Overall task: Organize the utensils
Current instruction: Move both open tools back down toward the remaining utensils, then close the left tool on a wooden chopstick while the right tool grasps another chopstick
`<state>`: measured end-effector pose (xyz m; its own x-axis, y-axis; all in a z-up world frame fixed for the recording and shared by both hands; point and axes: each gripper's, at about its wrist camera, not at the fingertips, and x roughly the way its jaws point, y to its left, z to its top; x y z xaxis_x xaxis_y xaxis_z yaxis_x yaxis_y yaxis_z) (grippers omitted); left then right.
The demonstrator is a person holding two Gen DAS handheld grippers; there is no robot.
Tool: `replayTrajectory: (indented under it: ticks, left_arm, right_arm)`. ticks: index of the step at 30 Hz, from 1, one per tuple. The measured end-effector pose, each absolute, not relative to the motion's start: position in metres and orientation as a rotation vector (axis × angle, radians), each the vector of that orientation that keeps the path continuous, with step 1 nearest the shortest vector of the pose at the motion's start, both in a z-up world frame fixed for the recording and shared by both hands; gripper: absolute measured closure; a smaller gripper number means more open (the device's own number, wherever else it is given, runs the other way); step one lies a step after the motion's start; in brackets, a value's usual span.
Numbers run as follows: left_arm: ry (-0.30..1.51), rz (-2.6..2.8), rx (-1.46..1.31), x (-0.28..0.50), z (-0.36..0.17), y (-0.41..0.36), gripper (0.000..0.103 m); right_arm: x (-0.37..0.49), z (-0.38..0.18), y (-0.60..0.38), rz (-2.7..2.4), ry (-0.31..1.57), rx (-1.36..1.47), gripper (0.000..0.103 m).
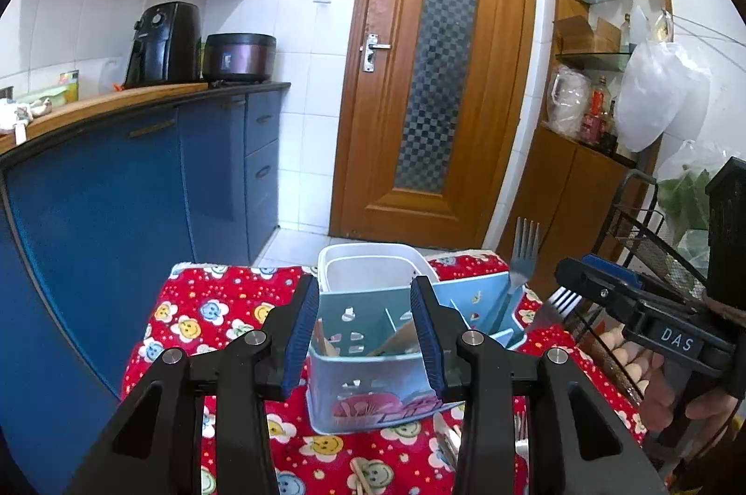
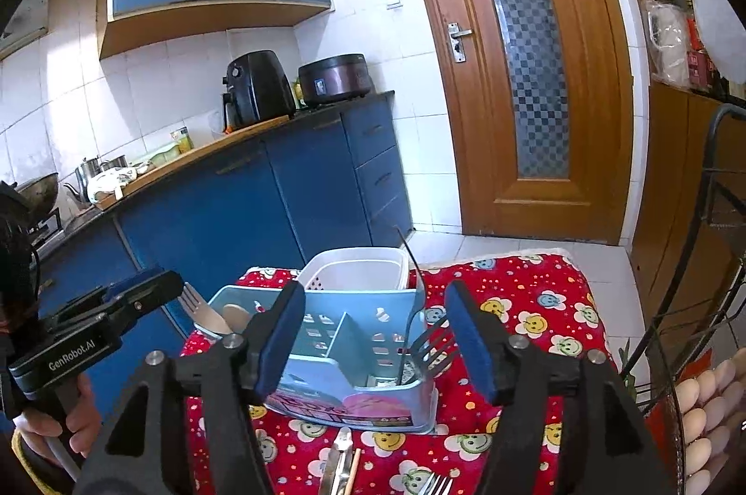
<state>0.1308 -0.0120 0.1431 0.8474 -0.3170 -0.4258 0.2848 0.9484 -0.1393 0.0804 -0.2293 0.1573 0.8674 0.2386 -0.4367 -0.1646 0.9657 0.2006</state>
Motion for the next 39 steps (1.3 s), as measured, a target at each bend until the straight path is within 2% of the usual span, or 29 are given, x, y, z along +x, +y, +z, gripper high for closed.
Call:
replayTrajectory:
  ticks: [14, 39]
  left_arm:
    - [0.509, -0.306, -0.080, 0.101, 0.130, 0.002, 0.061]
    - [0.690, -0.289, -0.090, 0.083, 0.069, 0.013, 0.061]
  right_arm:
    - [0.042, 0.153, -0.235, 0.230, 0.478, 0.195, 0.034]
    - [0.008, 0.080, -0.248, 0.200, 0.663, 0.267, 0.034]
